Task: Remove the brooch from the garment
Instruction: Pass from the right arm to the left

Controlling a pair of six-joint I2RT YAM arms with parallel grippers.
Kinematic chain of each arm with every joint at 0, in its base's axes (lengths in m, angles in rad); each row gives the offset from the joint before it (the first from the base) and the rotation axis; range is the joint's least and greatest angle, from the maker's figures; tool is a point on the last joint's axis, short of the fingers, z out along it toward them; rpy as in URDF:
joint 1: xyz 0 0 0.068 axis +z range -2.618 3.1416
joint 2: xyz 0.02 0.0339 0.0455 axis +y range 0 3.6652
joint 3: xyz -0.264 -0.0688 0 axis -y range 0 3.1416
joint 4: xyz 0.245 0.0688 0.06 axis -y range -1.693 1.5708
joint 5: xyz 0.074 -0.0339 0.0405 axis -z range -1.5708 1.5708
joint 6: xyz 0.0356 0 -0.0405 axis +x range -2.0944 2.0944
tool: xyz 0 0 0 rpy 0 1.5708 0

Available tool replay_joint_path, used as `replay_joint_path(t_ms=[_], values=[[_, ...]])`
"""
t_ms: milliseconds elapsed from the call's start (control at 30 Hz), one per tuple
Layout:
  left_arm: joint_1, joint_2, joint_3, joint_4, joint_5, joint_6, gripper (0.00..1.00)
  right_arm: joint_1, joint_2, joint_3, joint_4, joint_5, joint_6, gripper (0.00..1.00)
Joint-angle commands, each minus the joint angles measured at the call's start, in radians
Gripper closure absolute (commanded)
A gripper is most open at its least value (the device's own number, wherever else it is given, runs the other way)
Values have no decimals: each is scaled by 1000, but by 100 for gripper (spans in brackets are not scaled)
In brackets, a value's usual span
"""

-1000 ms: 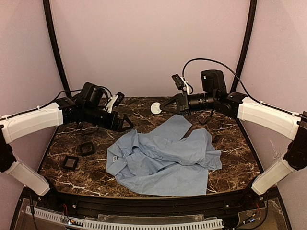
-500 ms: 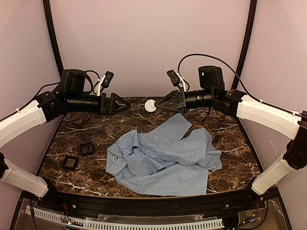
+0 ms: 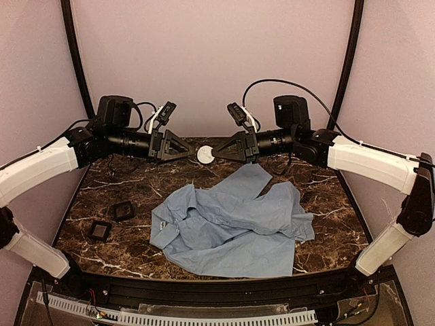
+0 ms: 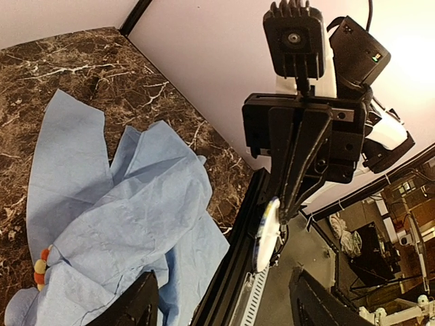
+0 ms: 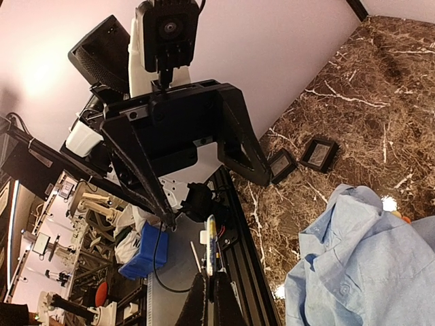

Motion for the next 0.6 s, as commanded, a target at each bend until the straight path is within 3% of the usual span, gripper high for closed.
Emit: replay_joint_path(t_ms=[0, 367, 567], values=[[0, 11, 24, 27, 70, -16, 38, 10, 26, 31, 68, -41, 19, 100], [-7, 49, 25, 22, 109, -23, 58, 16, 54, 44, 97, -75, 36, 100], [-9, 53, 25, 39, 117, -31, 81, 18, 58, 41, 92, -74, 33, 100]])
